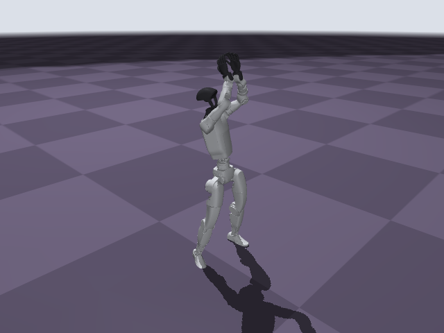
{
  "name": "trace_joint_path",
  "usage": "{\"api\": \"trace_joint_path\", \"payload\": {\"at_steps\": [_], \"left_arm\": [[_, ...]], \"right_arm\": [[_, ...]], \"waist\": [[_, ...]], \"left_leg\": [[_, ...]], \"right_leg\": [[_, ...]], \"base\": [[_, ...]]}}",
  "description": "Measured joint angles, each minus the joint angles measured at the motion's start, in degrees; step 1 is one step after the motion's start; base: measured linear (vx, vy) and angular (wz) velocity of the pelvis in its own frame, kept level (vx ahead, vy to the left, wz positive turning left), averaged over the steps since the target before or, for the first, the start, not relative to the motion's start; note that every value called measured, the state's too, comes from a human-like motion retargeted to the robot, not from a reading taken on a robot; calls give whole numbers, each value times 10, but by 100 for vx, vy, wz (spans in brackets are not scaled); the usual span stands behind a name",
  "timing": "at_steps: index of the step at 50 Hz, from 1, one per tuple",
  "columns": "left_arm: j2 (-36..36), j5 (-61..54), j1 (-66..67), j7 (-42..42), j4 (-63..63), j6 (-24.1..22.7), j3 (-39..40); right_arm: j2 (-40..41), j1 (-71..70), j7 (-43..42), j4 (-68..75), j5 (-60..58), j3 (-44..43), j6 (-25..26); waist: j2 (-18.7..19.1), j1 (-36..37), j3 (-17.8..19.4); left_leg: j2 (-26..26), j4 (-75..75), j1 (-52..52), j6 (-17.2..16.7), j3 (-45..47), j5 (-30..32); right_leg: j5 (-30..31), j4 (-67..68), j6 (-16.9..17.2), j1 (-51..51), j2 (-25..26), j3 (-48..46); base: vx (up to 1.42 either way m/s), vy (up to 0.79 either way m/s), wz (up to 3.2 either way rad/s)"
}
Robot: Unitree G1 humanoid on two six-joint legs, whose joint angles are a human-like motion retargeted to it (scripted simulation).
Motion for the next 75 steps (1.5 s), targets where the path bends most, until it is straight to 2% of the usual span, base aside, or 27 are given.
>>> {"api": "trace_joint_path", "payload": {"at_steps": [3,5,8,11,12,15,17,21,27,32,33,37,41,44,47,52,54,57,61,65,68,70,72,75], "left_arm": [[60,112,70,47,-159,-6,50],[122,206,128,118,-250,-25,100],[126,369,303,200,-419,-15,226],[77,507,496,253,-539,11,343],[59,541,538,266,-560,22,361],[26,595,553,274,-567,52,356],[18,585,552,257,-551,62,347],[35,582,529,245,-543,68,335],[70,599,481,262,-549,68,317],[84,585,482,263,-558,54,312],[85,561,485,257,-565,28,308],[118,574,509,247,-560,46,320],[153,568,540,248,-564,47,324],[177,565,552,251,-560,47,324],[195,561,554,252,-557,47,323],[208,568,558,249,-552,61,345],[202,570,564,251,-552,66,349],[191,572,572,252,-556,68,351],[183,580,572,248,-566,64,347],[183,599,542,249,-565,64,338],[186,610,522,253,-555,65,333],[188,622,517,243,-543,71,335],[183,631,521,260,-534,94,343],[196,623,543,252,-538,88,359]], "right_arm": [[10,-13,37,-108,-97,-12,21],[23,-12,27,-188,-146,-21,9],[22,1,21,-285,-374,-24,40],[12,43,42,-372,-526,-12,49],[3,50,48,-386,-576,-4,61],[-34,-7,99,-360,-718,47,130],[-46,10,113,-355,-716,56,134],[-48,21,122,-352,-694,48,126],[-38,-8,103,-360,-664,37,121],[-31,-13,98,-357,-636,43,113],[-25,-8,93,-361,-608,42,100],[-22,4,102,-348,-631,28,112],[-15,11,114,-345,-644,30,119],[-23,4,128,-338,-682,40,141],[-22,4,139,-338,-678,49,143],[-17,-7,172,-336,-734,44,162],[-10,1,174,-337,-731,43,159],[-5,11,165,-344,-714,42,148],[-10,10,149,-350,-692,47,137],[-22,-8,136,-352,-680,49,135],[-17,-4,115,-353,-637,42,125],[-31,-17,147,-332,-672,50,113],[-15,-22,119,-334,-648,36,141],[-30,1,120,-336,-670,28,137]], "waist": [[5,0,3],[13,-4,7],[13,-4,13],[26,-6,38],[28,-7,52],[31,-9,145],[33,-8,162],[34,-10,168],[16,-5,183],[2,11,199],[-1,14,201],[-5,21,200],[-6,23,206],[-10,19,227],[-6,8,265],[14,-22,347],[21,-38,358],[28,-66,356],[36,-99,340],[31,-130,332],[20,-146,334],[20,-147,337],[34,-143,347],[29,-131,347]], "left_leg": [[5,1,9,-2,1,-4],[9,3,14,-2,3,-8],[12,10,17,2,5,-11],[17,12,36,1,9,-14],[17,12,42,2,10,-14],[19,9,61,9,16,-12],[21,6,70,8,19,-7],[25,5,64,4,27,12],[19,89,1,3,44,40],[-1,151,-54,1,59,14],[-1,152,-62,4,68,2],[7,110,-69,26,142,-20],[-1,47,-52,37,174,-1],[-11,32,-31,50,164,1],[-10,27,8,43,163,-11],[-6,-13,93,31,157,-10],[-3,-25,107,35,147,-9],[5,-39,112,37,129,-7],[11,-48,111,32,111,-12],[4,-35,110,25,93,-32],[-6,-8,126,24,84,-49],[-7,24,135,29,86,-53],[2,76,137,29,93,-42],[10,193,109,28,91,13]], "right_leg": [[-9,7,-5,5,4,5],[-15,12,-9,8,7,9],[-26,25,-15,5,7,16],[-34,35,-17,17,10,24],[-39,39,-19,20,10,27],[-55,56,-27,27,8,35],[-58,61,-28,32,8,37],[-51,45,-21,31,15,40],[-35,12,-8,23,12,54],[-28,-10,1,13,2,74],[-28,-13,2,10,1,79],[-28,-23,6,3,1,93],[-37,-11,-1,-3,4,107],[-44,35,-14,-12,-7,115],[-38,126,-36,-25,-22,119],[52,369,-88,-106,-49,142],[77,438,-87,-154,-43,158],[70,473,-70,-219,-24,168],[57,394,-60,-263,-27,128],[35,199,-38,-248,-26,85],[74,60,-6,-202,2,122],[99,21,-6,-173,15,150],[90,26,-21,-147,22,158],[62,38,-25,-112,23,165]], "base": [[6,-9,-6],[4,-8,-12],[1,-8,-14],[-1,-7,-19],[-1,-10,-18],[-2,-11,-18],[-2,-12,-11],[-1,-12,-11],[0,-9,-23],[4,-1,-39],[9,4,-43],[15,8,-37],[21,14,-36],[23,18,-18],[24,20,1],[22,19,22],[23,13,52],[25,7,65],[30,1,55],[39,-7,50],[48,-15,32],[51,-19,-6],[51,-20,-31],[50,-21,-41]]}}
